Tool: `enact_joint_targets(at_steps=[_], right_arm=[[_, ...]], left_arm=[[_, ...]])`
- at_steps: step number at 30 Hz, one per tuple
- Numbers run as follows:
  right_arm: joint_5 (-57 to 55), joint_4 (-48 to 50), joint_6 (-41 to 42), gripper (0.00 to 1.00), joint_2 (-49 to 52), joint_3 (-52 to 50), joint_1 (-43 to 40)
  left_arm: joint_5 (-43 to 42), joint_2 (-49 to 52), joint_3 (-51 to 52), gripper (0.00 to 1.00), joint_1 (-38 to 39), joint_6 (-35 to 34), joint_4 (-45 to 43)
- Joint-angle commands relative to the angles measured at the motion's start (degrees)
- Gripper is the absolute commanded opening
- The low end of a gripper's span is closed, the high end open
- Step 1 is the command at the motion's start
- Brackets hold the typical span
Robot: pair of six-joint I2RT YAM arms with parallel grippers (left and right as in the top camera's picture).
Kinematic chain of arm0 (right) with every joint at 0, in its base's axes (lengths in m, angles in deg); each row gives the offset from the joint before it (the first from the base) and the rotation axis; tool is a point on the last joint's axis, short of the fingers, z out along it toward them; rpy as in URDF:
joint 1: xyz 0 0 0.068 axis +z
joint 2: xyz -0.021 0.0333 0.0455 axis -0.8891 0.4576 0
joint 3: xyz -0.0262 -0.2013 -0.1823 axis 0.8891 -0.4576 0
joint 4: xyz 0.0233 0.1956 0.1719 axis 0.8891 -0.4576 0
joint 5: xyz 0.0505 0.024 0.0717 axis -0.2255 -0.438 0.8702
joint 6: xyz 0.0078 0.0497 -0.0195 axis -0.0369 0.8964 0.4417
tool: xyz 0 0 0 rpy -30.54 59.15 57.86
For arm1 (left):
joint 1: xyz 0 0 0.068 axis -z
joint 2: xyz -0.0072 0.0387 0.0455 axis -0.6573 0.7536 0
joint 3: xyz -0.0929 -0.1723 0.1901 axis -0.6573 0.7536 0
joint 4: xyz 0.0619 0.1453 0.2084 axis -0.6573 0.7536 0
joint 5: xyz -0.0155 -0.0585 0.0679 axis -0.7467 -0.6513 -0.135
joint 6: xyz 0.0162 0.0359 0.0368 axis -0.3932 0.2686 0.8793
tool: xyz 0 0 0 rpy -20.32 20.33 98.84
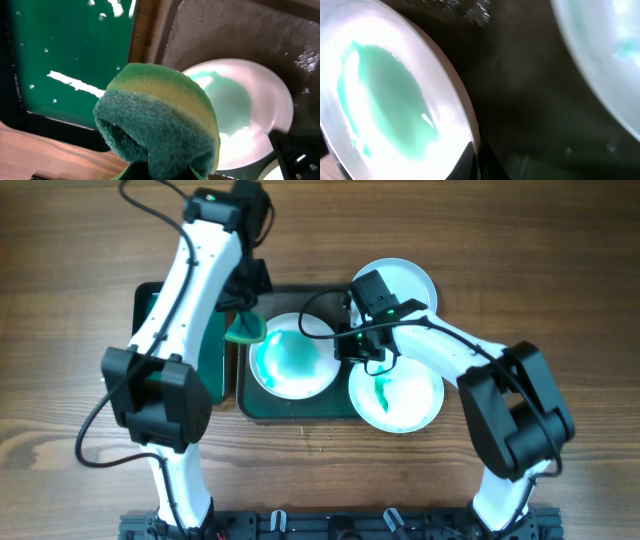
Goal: Clean dirty plates on tray and stack at the side
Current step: 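Lift scrubbed plate with right gripper, tilting it up off tray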
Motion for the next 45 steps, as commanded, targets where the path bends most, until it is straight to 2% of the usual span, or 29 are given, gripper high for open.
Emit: enact_joint_targets(at_steps=[1,6,12,14,19,22,29,40,45], right_arm=[[-11.5,-3.0,-2.3,0.04,-7.6,0.9,2.4],[-29.6,-6.2,-3.1,0.05,-15.9,0.9,7.4],[-57.6,-7.5,-5.6,0.04,-21.2,0.9,16.7],[-68.8,-7.2,-8.7,0.04,-21.4,0.9,21.5],[-83.7,-5.0,-15.0,0.04,-21.4,0.9,27.8],[-96.6,-0.8,-21.8,0.04,-21.4,0.9,31.9],[-102.4,5.8,-30.1,0.05,-21.4,0.9,33.7],[-102.3,8.9,-31.6,0.04,-21.4,0.9,33.7],[-98.6,8.9,-31.4,0.04,-21.4,0.9,33.7]], left_arm=[[-1.6,-3.9,-2.1,0.04,-2.4,2.5,0.7],[-1.5,-4.9,-2.1,0.04,-5.1,2.8,0.7],[-1.5,-4.9,-2.1,0.04,-5.1,2.7,0.0],[-1.5,-4.9,-2.1,0.04,-5.1,2.7,-0.4],[-1.5,-4.9,-2.1,0.04,-4.9,2.5,-0.9],[-1.6,-4.9,-2.1,0.04,-4.9,0.8,-1.5],[-1.6,-4.9,-2.1,0.04,-4.8,0.8,-1.5],[-2.4,-4.9,-2.1,0.04,-4.8,0.8,-1.5],[-2.4,-4.9,-2.1,0.04,-4.8,0.8,-1.4]])
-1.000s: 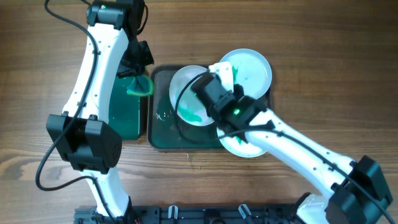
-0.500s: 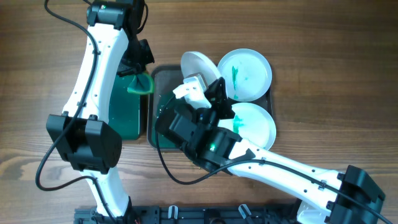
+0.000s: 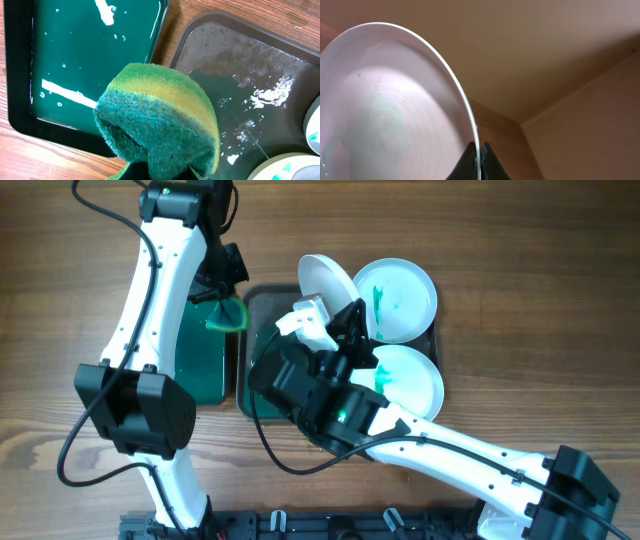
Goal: Clean dirty plates on tray and stack at the side
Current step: 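Lift scrubbed plate with right gripper, tilting it up off tray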
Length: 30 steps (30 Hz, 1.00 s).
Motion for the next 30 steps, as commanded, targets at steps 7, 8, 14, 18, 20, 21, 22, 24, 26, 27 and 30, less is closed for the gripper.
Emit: enact_joint_targets(at_steps=[7,8,14,18,20,21,22,24,26,27,30], right_arm=[[2.0,0.2,0.2,0.04,-1.5,0.7,0.2],[2.0,0.2,0.2,0.04,-1.5,0.7,0.2],[5.7,-1.7,2.3,0.04,-1.5,0.7,0.2],[12.3,-8.9,12.3,0.04,-1.6,0.7,-0.4],[19.3,-12.7,17.4,0.04,-1.8,0.7,-1.5],[22.6,-13.9,18.9,0.04,-1.9,0.7,-2.1],[27.1,-15.4,20.6,0.04,-2.0,0.7,-3.1],[37.0,-17.9,24.3,0.04,-2.4,0.7,-6.2],[49.8,-19.3,25.2,0.04,-3.3,0.7,-10.9],[54.4,-19.4,25.2,0.04,-3.8,0.7,-12.7],[64.7,-19.4,25.1,0.04,-5.1,0.7,-17.6]], left_arm=[[-0.9,-1.8,-1.3,0.04,0.3,-0.4,0.1],[-0.9,-1.8,-1.3,0.04,0.3,-0.4,0.1],[-0.9,-1.8,-1.3,0.04,0.3,-0.4,0.1],[-0.9,-1.8,-1.3,0.04,0.3,-0.4,0.1],[-0.9,-1.8,-1.3,0.04,0.3,-0.4,0.1],[-0.9,-1.8,-1.3,0.04,0.3,-0.4,0.1],[-0.9,-1.8,-1.3,0.04,0.3,-0.4,0.1],[-1.0,-1.8,-1.3,0.04,0.3,-0.4,0.1],[-0.9,-1.8,-1.3,0.04,0.3,-0.4,0.1],[-0.9,-1.8,-1.3,0.04,0.3,-0.4,0.1],[-1.0,-1.8,-1.3,0.04,0.3,-0.4,0.1]])
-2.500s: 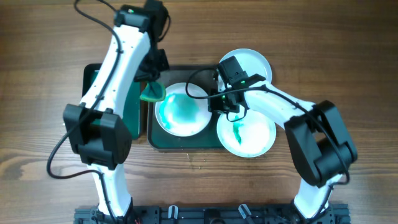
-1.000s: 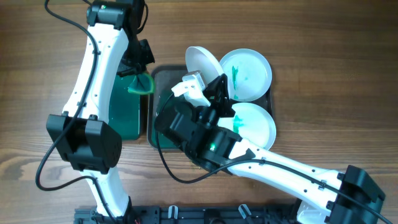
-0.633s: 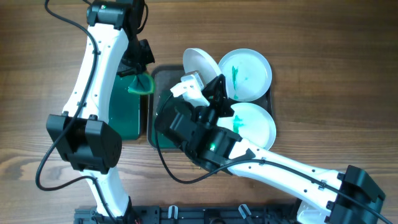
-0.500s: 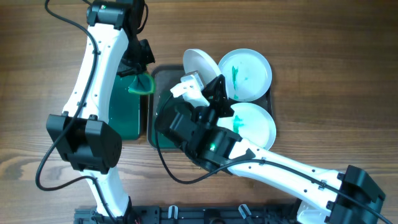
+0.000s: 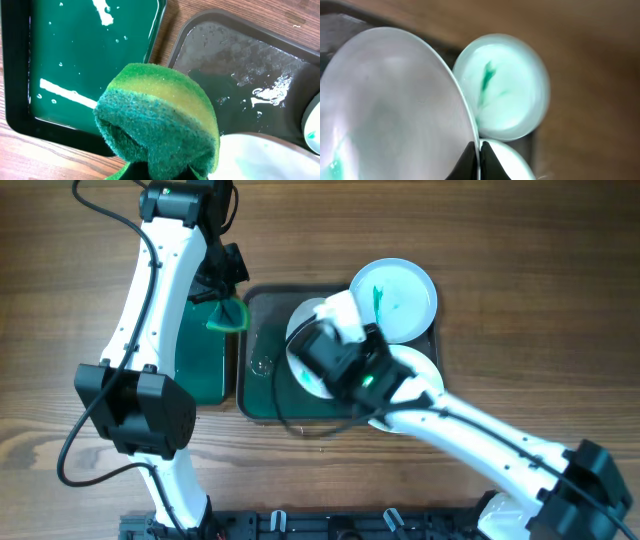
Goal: Clean dirty plates on tray and stack at the side
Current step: 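Lift scrubbed plate with right gripper, tilting it up off tray, then carry plate right and set it on table beside tray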
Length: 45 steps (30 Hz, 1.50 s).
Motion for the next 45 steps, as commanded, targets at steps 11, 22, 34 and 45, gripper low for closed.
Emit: enact_joint_targets(at_steps=[11,22,34,45], right_arm=[[47.3,-1.7,3.1,0.04,-8.4,0.6,-28.5],[52.7,-5.9,0.1,0.04,-8.5,0.6,-47.8],[38.3,-6.4,0.9,0.05,-7.2,-3.5,-65.0],[34.8,5.6,3.2,0.04,2.3,-11.1,-70.4]], left_arm=[[-1.1,-1.8,-1.3,0.04,0.3,-1.7,0.1],[-1.1,-1.8,0.7,0.04,4.7,-1.7,-0.2],[-1.1,-1.6,2.5,0.04,8.8,-2.1,-2.4],[-1.1,-1.6,2.5,0.04,9.9,-2.1,-2.8]])
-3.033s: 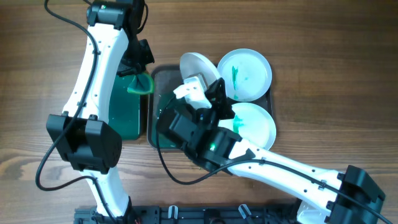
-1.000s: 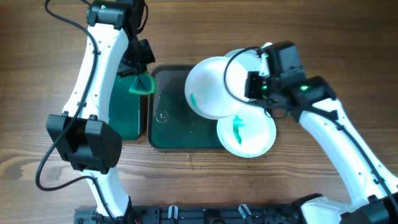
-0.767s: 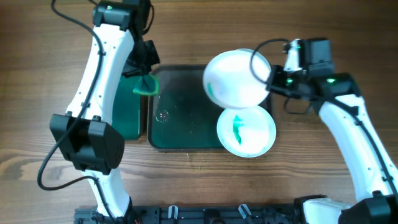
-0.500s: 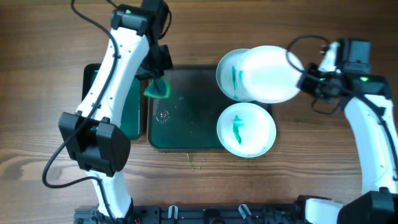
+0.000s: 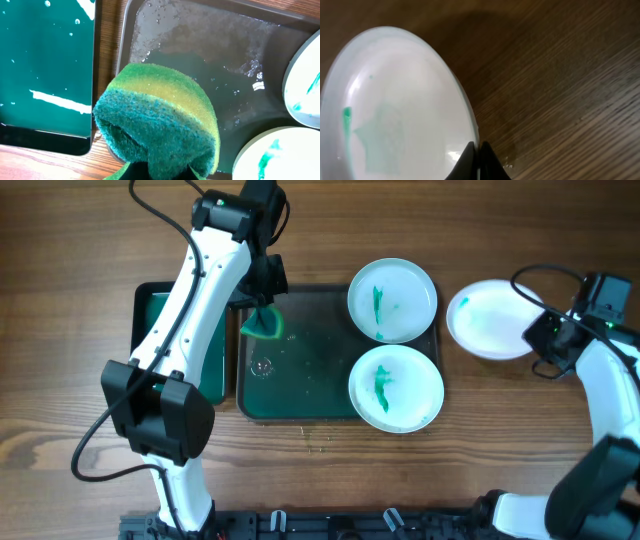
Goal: Clean dirty plates on tray and stack at the side
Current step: 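Carry plate right and set it on table beside tray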
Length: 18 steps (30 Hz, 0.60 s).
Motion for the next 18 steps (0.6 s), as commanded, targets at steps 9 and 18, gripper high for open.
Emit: enact_joint_targets(at_steps=[9,18], right_arm=[[-1.2,1.9,1.1,0.17,10.7,-0.8,-0.1],[11.5,-12.9,-1.8,0.37,4.1,1.4,-0.1]], left_arm=[[-0.7,-1.5,0.3,0.04,2.1,-0.8,-0.2],[-0.7,-1.5,0.3,0.04,2.1,-0.8,-0.2]])
